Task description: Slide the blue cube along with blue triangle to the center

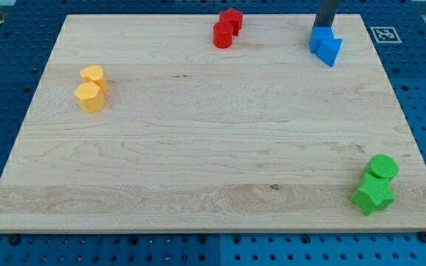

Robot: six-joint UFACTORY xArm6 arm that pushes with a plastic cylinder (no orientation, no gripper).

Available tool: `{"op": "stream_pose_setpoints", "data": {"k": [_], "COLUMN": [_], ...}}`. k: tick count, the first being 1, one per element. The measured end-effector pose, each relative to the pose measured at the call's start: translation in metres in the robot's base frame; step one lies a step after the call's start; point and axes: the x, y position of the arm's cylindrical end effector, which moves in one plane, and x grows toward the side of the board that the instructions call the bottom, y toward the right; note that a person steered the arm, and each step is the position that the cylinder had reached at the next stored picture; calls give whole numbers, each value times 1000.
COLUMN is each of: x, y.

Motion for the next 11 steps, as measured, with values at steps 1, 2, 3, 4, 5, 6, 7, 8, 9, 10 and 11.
{"op": "stream_pose_setpoints", "data": {"k": [1,2,3,4,5,6,7,8,9,10,11], "x": [15,33,51,76,97,120,148,158,158,158,158], "y": [0,0,8,27,33,34,37,37,26,2,-24]}}
